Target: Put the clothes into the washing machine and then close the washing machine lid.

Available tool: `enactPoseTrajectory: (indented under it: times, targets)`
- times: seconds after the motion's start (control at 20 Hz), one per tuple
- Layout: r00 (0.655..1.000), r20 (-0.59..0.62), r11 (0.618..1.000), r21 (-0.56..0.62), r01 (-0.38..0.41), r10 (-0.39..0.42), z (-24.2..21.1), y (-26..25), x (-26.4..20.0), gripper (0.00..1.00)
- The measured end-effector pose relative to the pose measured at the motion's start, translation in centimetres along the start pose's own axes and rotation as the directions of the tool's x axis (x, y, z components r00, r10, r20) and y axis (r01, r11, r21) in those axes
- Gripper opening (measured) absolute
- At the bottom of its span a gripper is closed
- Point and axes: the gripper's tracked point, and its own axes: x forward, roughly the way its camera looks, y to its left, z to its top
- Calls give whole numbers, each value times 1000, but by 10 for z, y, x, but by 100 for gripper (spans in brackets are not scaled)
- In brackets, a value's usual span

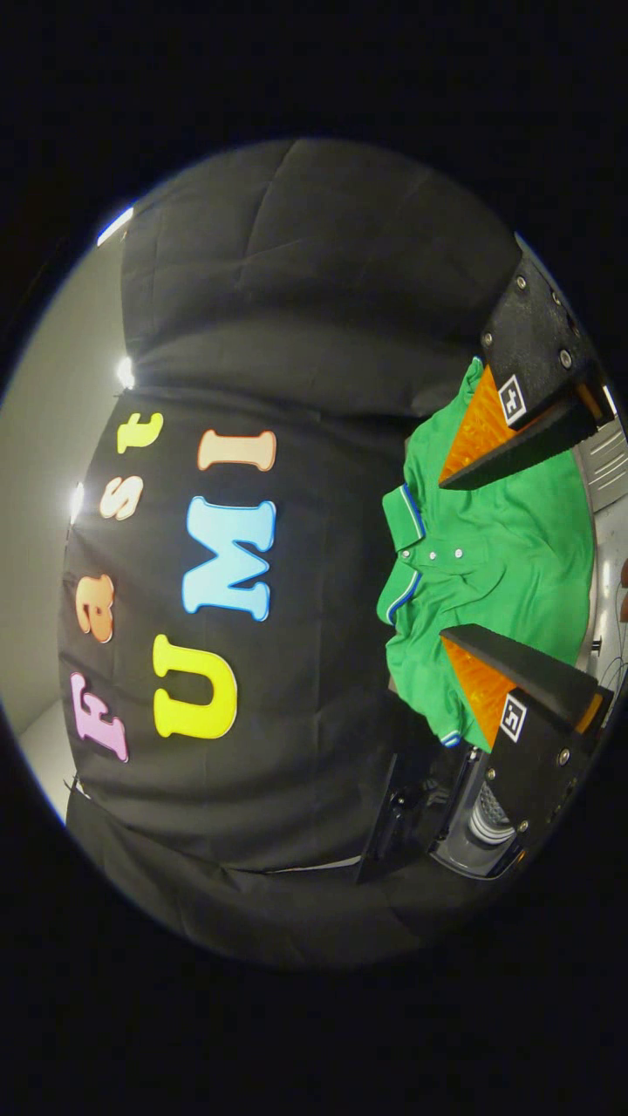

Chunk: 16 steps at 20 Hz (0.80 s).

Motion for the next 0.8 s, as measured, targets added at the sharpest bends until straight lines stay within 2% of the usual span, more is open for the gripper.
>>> enactPoseTrajectory:
  times: [0.4,0.8]
  targets:
    - [986,-162,999,1,-42,42,-27,2,69,96]
    - [955,-286,996,65,-61,77,-51,0,109,95]
